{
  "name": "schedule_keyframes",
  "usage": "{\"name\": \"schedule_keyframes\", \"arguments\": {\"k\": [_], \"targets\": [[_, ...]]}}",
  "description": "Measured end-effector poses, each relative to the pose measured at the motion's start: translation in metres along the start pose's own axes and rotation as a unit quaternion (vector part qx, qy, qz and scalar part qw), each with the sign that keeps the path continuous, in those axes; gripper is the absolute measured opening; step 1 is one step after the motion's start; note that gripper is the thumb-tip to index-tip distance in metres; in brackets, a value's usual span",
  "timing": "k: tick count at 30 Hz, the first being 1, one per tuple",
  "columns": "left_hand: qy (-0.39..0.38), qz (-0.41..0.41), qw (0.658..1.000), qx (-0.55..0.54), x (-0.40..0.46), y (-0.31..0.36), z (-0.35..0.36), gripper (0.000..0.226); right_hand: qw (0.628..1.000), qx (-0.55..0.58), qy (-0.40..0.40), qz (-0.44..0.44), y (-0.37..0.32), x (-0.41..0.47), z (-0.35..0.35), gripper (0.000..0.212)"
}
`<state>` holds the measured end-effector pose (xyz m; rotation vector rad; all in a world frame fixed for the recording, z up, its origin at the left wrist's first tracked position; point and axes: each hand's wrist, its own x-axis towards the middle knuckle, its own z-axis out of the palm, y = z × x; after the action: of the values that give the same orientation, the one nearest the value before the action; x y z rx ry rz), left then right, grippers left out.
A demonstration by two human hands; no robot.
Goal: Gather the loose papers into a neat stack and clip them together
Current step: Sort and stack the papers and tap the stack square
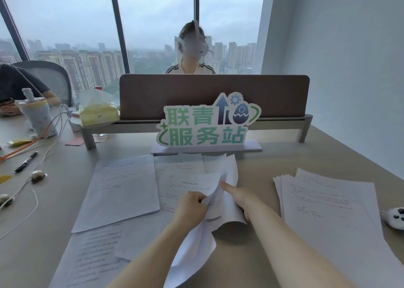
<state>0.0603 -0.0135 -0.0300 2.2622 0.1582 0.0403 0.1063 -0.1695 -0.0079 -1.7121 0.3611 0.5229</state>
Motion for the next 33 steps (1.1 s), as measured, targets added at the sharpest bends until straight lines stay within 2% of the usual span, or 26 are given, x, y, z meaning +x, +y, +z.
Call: {"name": "schedule_keyframes", "arguments": {"k": [2,6,10,14,16,19,22,28,31,33], "targets": [[-0.003,0.012,0.999,-0.042,-0.003,0.004,0.006,0.031,1.0,0.004,-0.002,-0.006,0.0,0.001,0.005,0.056],[-0.023,0.009,0.992,-0.12,-0.011,0.012,0.006,0.017,1.0,-0.012,-0.003,-0.015,0.0,0.002,0.011,0.038],[-0.02,-0.009,0.988,-0.153,-0.012,0.008,-0.01,0.024,0.997,-0.068,0.026,-0.017,0.0,0.003,0.01,0.035],[0.065,-0.024,0.996,-0.052,-0.01,-0.008,-0.034,0.028,0.998,-0.052,0.023,-0.028,0.002,0.007,-0.001,0.043],[0.081,-0.034,0.996,0.003,-0.008,-0.02,-0.045,0.03,0.999,-0.04,0.014,-0.027,0.002,0.006,-0.012,0.043],[0.094,-0.07,0.981,0.151,-0.005,-0.038,-0.053,0.041,0.999,-0.045,-0.007,-0.016,0.002,0.002,-0.032,0.038],[0.05,-0.115,0.977,0.17,-0.007,-0.044,-0.053,0.057,0.998,-0.039,-0.043,0.002,0.005,-0.003,-0.041,0.028],[-0.035,-0.083,0.972,0.218,-0.015,-0.035,-0.048,0.091,0.994,-0.078,-0.072,-0.024,0.004,-0.011,-0.028,0.027],[-0.071,-0.058,0.966,0.242,-0.018,-0.036,-0.051,0.098,0.994,-0.076,-0.068,-0.026,0.005,-0.015,-0.027,0.02],[-0.082,-0.033,0.962,0.259,-0.021,-0.036,-0.055,0.095,0.995,-0.071,-0.07,-0.028,0.006,-0.016,-0.028,0.018]]}}
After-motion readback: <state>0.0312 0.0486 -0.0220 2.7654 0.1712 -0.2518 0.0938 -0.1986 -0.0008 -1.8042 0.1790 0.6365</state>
